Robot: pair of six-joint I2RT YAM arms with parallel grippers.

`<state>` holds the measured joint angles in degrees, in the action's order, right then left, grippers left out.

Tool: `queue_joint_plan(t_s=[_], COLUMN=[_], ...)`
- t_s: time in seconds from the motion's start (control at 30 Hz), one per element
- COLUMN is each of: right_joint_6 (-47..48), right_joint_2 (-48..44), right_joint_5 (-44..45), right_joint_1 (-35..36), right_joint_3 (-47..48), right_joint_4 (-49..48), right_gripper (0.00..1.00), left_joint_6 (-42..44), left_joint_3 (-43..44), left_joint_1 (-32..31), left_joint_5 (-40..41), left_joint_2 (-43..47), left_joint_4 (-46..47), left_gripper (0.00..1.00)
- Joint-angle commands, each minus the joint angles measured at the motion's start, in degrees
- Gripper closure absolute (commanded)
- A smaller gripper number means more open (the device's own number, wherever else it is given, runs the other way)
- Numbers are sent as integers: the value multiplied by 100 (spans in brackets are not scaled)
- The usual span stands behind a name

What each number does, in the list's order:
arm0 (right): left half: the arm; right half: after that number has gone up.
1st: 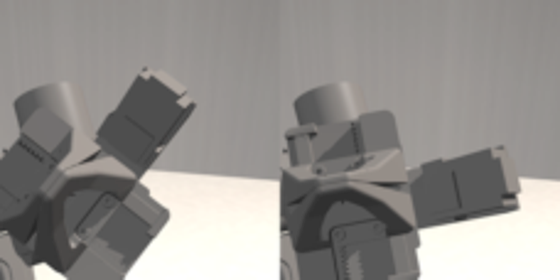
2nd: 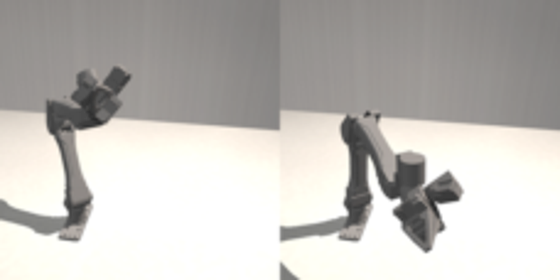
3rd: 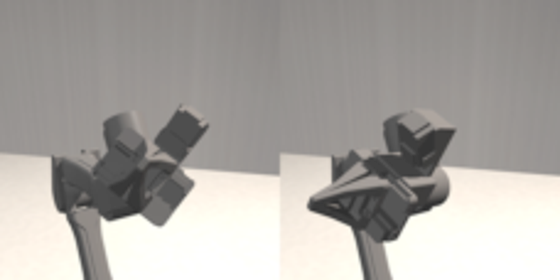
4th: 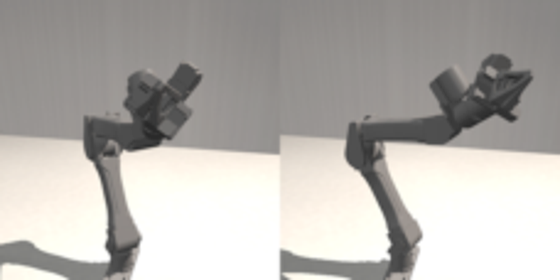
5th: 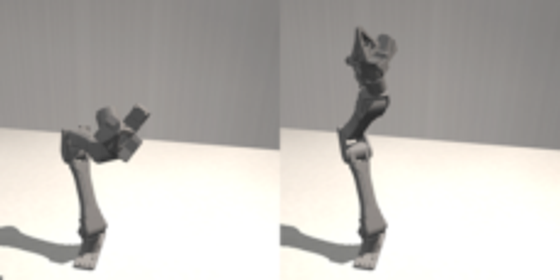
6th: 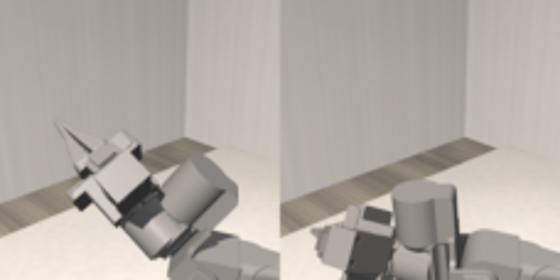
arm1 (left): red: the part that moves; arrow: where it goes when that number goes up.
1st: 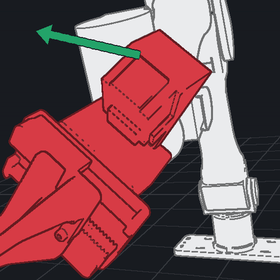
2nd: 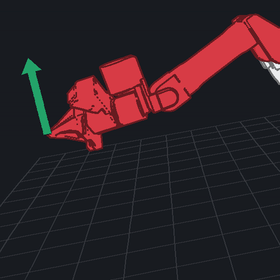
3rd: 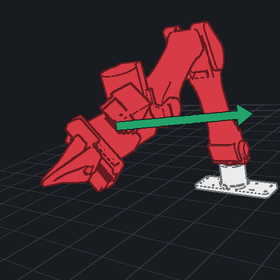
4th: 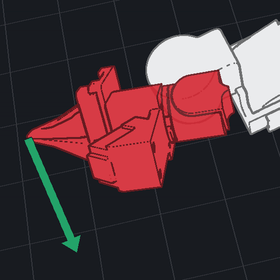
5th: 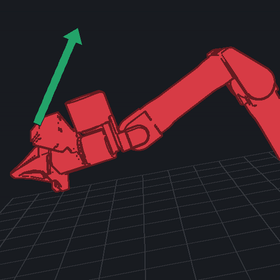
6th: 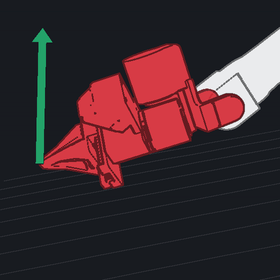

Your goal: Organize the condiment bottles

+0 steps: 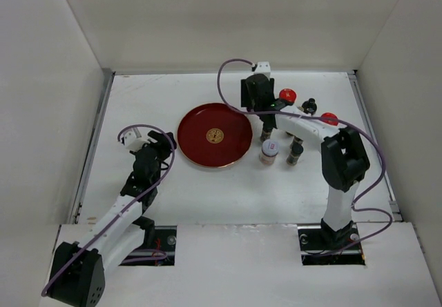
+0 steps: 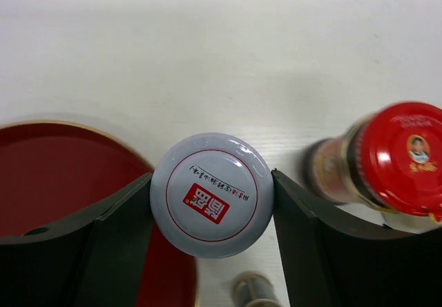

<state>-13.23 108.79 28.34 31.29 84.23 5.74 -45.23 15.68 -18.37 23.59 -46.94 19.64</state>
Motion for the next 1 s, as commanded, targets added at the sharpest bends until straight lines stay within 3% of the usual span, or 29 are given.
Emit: queue_joint_plan(t_s=[0.0, 0.47, 0.7, 0.8, 0.97], right_joint_6=[41, -364, -373, -364, -425], right_joint_2=[-245, 1503, 2093, 2199, 2050], right_joint_5=[-73, -786, -751, -733, -751], right_joint_1=[522, 1472, 1779, 1867, 1920], right_joint_3=[559, 2642, 3029, 3047, 2863], right_joint_4=[-670, -407, -407, -433, -494], right_gripper=[48, 48, 43, 36, 13], left_joint_6=[-152, -399, -425, -443, -451], left_joint_3=[-126, -285, -329, -320, -311], left_joint_1=[101, 391, 453, 471, 479], left_joint_5=[110, -197, -250, -312, -329], left_joint_2=[176, 97, 159, 158, 80], left_joint_4=[242, 400, 418, 418, 409], left_gripper=[38, 38, 39, 39, 39])
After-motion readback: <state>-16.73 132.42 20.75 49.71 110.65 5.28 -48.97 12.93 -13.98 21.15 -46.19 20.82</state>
